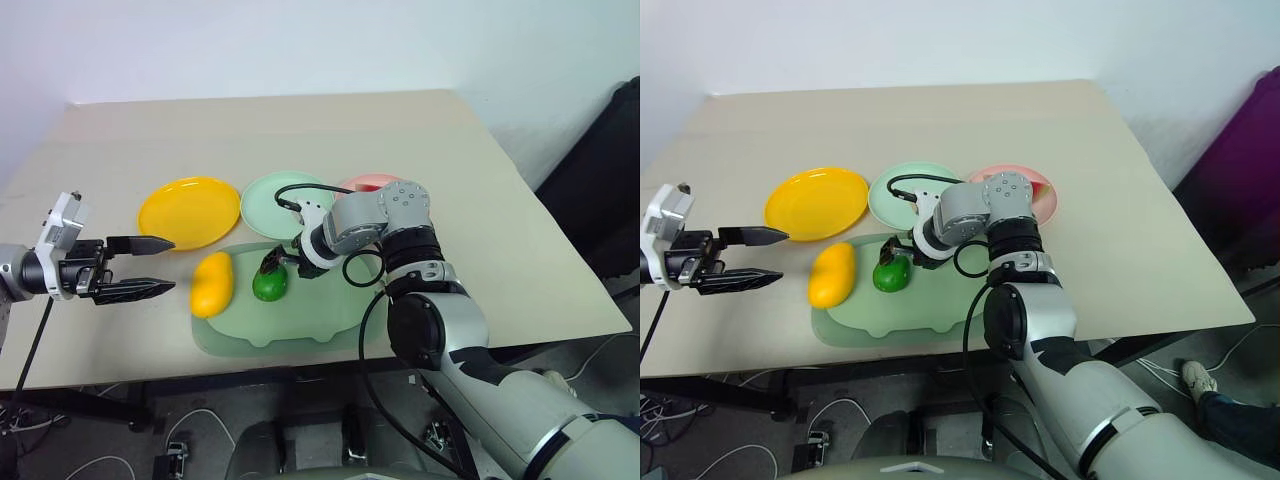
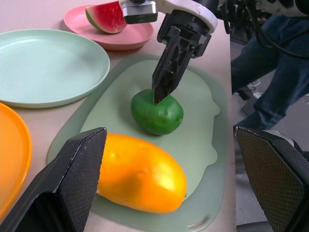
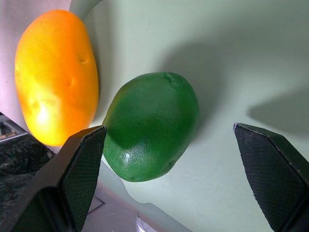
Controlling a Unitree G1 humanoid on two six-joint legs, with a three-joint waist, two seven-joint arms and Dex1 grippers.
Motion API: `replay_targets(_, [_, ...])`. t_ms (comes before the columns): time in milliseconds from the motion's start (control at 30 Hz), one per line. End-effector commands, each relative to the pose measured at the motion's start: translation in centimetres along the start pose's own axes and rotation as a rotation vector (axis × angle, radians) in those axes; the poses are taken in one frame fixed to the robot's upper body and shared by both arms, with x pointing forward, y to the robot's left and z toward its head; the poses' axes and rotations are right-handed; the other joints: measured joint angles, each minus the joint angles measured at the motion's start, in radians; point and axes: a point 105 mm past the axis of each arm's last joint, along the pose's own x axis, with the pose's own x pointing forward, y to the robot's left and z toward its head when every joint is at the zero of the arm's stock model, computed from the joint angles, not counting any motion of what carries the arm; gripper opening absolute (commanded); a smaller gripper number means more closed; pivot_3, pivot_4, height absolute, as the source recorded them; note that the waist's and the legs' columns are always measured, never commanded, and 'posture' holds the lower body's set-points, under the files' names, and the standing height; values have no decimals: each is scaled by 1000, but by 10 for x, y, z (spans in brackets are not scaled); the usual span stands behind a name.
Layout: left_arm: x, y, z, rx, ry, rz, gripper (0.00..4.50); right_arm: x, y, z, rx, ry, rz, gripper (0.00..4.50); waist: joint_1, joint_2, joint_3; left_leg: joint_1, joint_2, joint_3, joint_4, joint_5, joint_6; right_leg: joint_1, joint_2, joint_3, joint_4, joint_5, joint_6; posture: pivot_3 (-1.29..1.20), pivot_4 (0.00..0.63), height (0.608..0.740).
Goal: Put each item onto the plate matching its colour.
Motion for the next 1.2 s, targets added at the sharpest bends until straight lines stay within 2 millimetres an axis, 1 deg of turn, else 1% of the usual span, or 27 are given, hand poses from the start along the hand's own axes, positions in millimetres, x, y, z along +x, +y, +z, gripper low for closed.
replay_targets(33, [-5,0,10,37,-5,11,4500,12,44,-11,2,33,186,4475,0,0,0,0,0,0,0,0,0,0,0,0,0,0,0,0,150,740])
replay_targets(500, [-5,0,12,39,-2,10,4500,18,57,-27,-20,147,265,4475,-1,0,0,0,0,0,0,0,0,0,0,0,0,0,0,0,150,740])
replay_targets(600, [-4,1,12,40,0,10,4500,18,54,-27,-37,142,246,4475,-1,0,0,0,0,0,0,0,0,0,0,0,0,0,0,0,150,740])
replay_targets(733, [-4,1,13,42,-3,9,4500,17,34,-21,-58,93,136,4475,0,0,0,0,0,0,0,0,0,0,0,0,-1,0,0,0,150,740])
replay_targets(833, [-3,1,13,41,-3,7,4500,17,33,-21,-88,85,115,4475,-1,0,0,0,0,0,0,0,0,0,0,0,-1,0,0,0,150,740])
replay_targets(900, [-3,1,13,40,-3,5,4500,17,38,-22,-71,89,153,4475,0,0,0,0,0,0,0,0,0,0,0,0,-1,0,0,0,150,740])
replay_targets(1033, [-2,1,13,40,-2,3,4500,15,31,-16,-31,64,145,4475,0,0,0,0,0,0,-1,0,0,0,0,0,-2,0,0,0,150,740])
replay_targets(1200, [-2,1,13,41,-3,3,4500,13,30,-13,-10,53,145,4475,0,0,0,0,0,0,-1,0,0,0,0,0,-1,0,0,0,150,740])
